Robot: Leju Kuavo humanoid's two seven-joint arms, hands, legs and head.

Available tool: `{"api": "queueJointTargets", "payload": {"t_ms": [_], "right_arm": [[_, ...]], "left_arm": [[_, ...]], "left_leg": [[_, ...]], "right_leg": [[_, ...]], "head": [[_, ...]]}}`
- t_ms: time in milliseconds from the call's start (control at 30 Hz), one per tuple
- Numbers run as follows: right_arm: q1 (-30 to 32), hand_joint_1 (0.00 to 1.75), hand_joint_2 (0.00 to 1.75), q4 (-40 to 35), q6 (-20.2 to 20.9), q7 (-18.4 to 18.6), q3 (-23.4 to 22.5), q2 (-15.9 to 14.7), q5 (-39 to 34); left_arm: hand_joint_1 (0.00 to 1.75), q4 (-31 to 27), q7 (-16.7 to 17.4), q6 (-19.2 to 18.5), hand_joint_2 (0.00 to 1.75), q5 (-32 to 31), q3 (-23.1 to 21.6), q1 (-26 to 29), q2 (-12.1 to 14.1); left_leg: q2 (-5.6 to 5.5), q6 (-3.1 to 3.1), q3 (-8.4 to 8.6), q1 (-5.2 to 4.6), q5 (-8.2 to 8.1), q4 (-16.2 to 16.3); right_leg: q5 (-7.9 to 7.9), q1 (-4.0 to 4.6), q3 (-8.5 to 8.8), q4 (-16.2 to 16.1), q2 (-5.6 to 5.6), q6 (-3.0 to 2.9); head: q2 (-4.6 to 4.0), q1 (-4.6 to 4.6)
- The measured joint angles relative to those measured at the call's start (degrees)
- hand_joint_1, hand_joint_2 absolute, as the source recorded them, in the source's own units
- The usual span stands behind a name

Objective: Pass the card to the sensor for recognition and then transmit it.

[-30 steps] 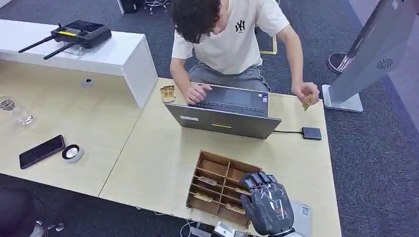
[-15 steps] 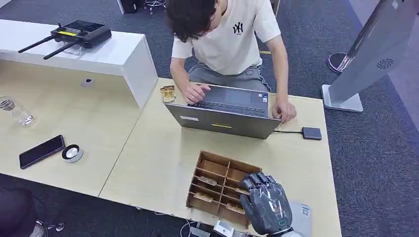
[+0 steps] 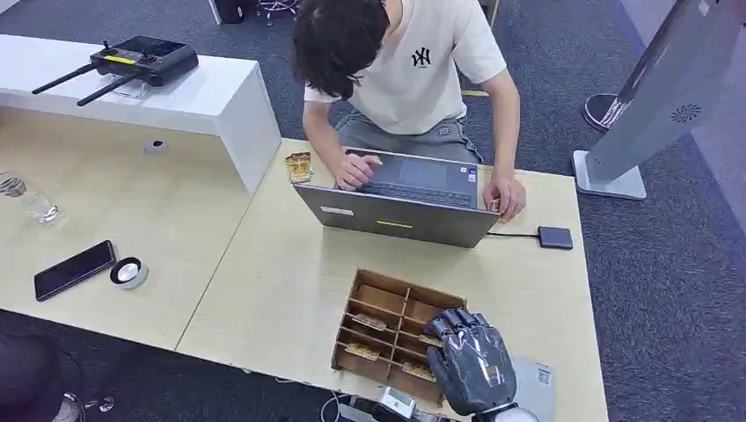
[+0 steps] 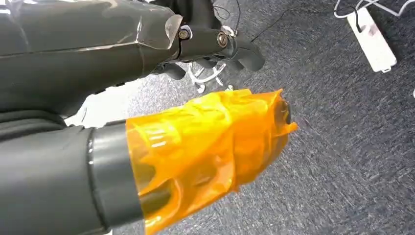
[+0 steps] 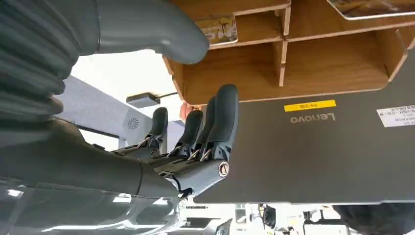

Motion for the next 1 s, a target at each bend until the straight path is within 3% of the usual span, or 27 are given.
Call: {"api": "queueJointTargets", "payload": {"t_ms": [1000], "right_arm": [[0.0, 0.91, 1.75, 1.5, 1.9, 1.8, 0.0, 0.0, -0.1]], "left_arm": [[0.00, 0.0, 3.9, 2.0, 0.00, 5.1, -5.3, 0.0, 2.9]], "left_leg": [[0.00, 0.00, 0.01, 0.00, 0.00, 0.0]], "right_leg": [[0.00, 0.00, 0.00, 0.0, 0.00, 0.00]], "head": [[0.00, 0.00]]}}
